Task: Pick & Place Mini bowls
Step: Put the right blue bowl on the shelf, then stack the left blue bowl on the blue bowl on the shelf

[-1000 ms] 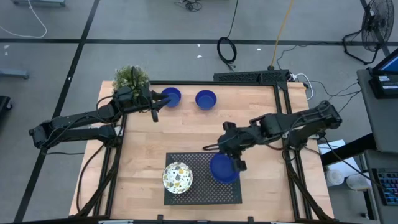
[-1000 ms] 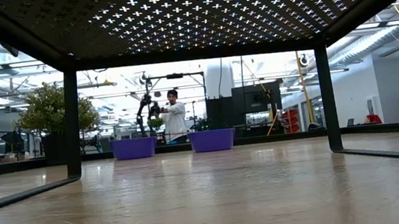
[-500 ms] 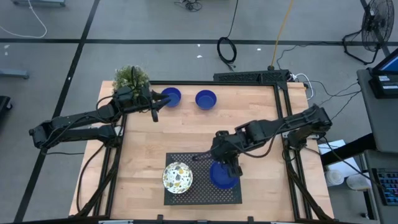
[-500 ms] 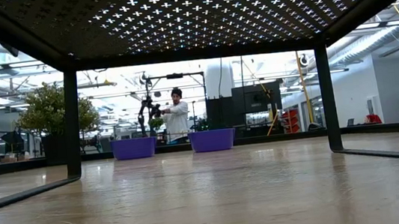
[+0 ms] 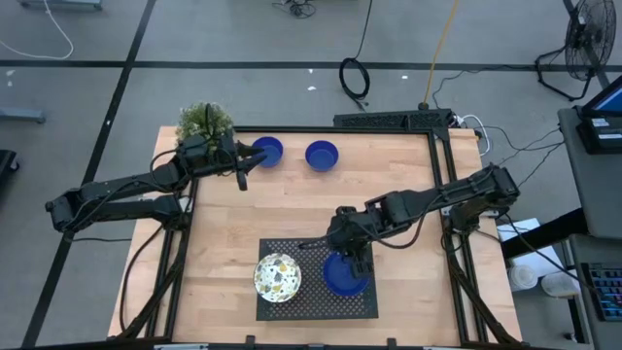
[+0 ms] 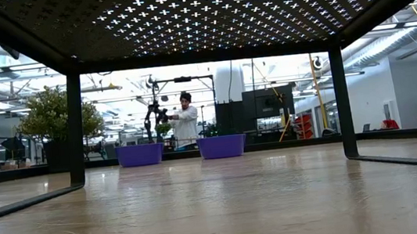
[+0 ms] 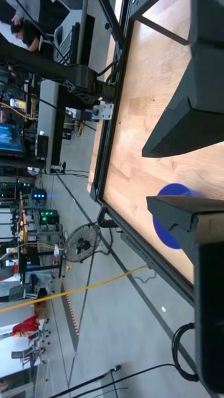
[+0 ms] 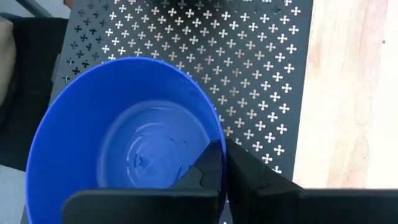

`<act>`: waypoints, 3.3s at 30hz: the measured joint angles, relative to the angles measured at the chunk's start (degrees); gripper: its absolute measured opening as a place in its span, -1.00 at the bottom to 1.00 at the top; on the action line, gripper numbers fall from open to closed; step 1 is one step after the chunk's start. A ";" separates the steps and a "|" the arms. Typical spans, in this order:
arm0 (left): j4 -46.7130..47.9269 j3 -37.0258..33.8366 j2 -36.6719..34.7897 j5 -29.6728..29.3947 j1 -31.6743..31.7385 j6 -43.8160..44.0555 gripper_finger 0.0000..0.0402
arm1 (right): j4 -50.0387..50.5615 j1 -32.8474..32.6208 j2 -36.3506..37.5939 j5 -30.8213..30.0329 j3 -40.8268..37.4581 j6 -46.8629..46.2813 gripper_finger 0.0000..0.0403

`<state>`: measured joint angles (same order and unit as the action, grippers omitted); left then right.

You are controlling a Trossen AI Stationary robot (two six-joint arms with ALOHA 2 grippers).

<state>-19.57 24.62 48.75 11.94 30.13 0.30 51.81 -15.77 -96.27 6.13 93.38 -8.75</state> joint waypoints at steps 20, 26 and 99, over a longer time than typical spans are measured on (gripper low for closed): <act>0.00 -0.02 0.00 0.00 0.00 0.00 -0.44 | -3.89 0.11 0.11 -0.12 -4.51 0.98 -0.93; 0.00 -0.02 0.00 0.00 0.00 0.00 -0.44 | -3.78 0.11 0.07 -0.28 -4.52 0.92 -0.83; -0.89 -0.05 0.02 -0.07 -1.62 8.54 -0.44 | -100.81 16.02 44.91 -37.64 -77.32 35.39 -0.18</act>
<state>-20.46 24.57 48.77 11.87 28.51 8.84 -49.00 0.25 -51.36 -31.51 16.07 26.63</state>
